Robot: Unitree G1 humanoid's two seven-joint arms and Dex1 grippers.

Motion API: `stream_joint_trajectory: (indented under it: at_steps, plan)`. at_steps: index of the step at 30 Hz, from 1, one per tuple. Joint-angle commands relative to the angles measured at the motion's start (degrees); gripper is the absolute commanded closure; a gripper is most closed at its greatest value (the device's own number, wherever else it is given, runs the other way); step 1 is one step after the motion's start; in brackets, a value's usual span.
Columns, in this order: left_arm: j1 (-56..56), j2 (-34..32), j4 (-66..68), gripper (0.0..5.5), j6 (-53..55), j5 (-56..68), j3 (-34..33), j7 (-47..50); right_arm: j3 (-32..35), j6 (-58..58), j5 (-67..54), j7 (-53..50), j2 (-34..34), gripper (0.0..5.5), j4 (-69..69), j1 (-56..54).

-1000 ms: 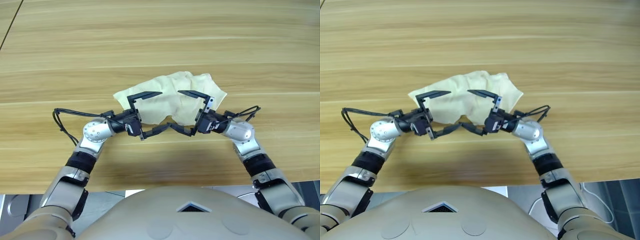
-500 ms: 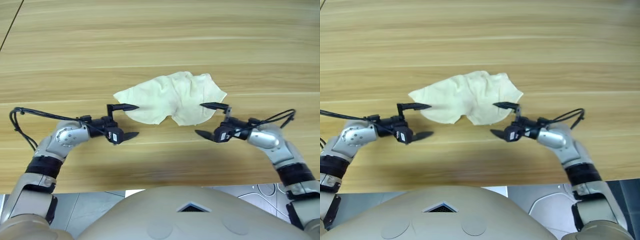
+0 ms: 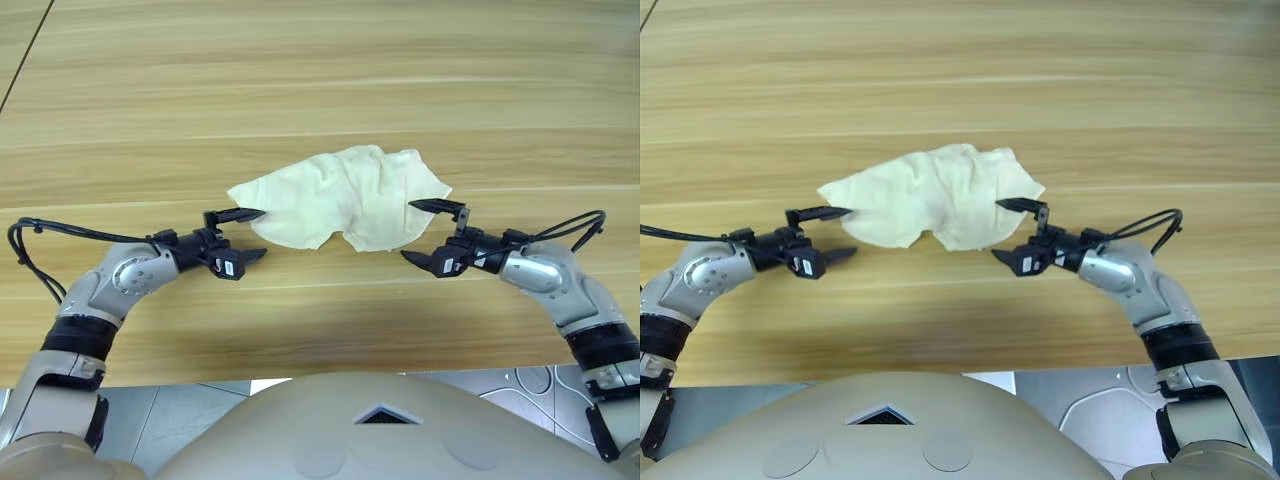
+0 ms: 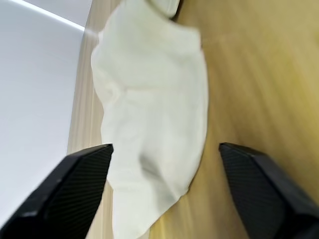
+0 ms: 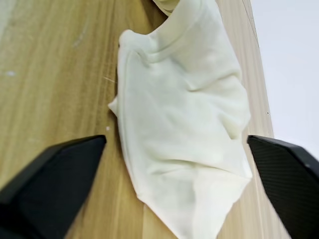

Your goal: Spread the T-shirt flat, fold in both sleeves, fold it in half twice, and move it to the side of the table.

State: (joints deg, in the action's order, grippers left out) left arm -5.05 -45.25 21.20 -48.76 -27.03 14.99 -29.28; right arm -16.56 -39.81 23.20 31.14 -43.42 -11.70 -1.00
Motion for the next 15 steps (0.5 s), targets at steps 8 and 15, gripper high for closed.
stream_joint_trajectory:
  at_steps: [8, 15]
  plan:
    - [-1.88, 0.33, 5.05, 3.37, -0.25, -4.36, 5.25, 1.96, -4.95, 2.14, 3.21, 0.69, 1.11, 2.5, -4.07, 0.51]
    - [-2.17, -0.13, 5.38, 4.61, -1.23, -3.85, 6.78, 2.15, -5.46, 2.42, 2.66, 0.3, 1.27, 3.89, -5.84, -0.4]
